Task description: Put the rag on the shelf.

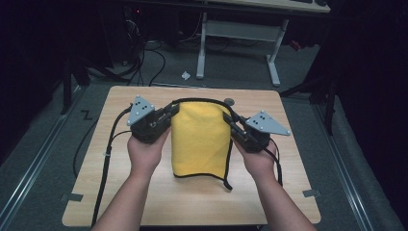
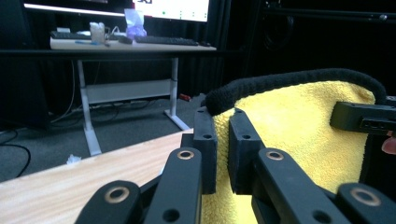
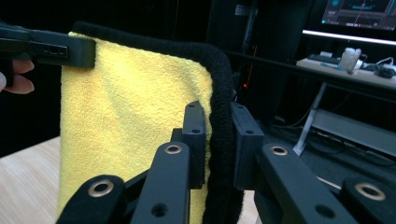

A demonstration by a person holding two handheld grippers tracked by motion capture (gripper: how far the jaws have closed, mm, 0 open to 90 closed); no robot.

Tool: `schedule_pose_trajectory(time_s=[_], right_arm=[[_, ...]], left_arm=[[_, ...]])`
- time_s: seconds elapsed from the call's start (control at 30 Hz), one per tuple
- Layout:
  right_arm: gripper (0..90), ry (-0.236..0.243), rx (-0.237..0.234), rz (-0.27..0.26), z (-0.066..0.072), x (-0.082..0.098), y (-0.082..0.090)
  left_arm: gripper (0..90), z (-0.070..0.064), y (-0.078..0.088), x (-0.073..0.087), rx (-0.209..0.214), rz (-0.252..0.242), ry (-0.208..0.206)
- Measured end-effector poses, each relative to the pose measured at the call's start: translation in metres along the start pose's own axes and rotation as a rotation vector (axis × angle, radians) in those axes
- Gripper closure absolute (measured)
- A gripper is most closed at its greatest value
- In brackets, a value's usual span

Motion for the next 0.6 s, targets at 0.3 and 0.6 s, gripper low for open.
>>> schedule_pose_trajectory(time_s=[0.3, 0.6], right_arm=[[79.3, 0.016, 0.008, -0.046, -0.007, -0.026, 0.001], [79.2, 0.013, 0.020, -0.047, -0.018, -0.034, -0.004]], left_arm=[[83.6, 0.002, -0.002, -0.022, 0.004, -0.046, -0.010], [83.7, 0.002, -0.011, -0.030, 0.007, -0.052, -0.037]])
Point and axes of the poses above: each handheld gripper's, and its own axes: y roughly backward along the jaws, x roughly out of its underside, z roughly to its left, the point moved 6 cm from there along -y, roughly forward along the jaws, and after that the axes turned 1 degree about -y, right-handed, at the moved point
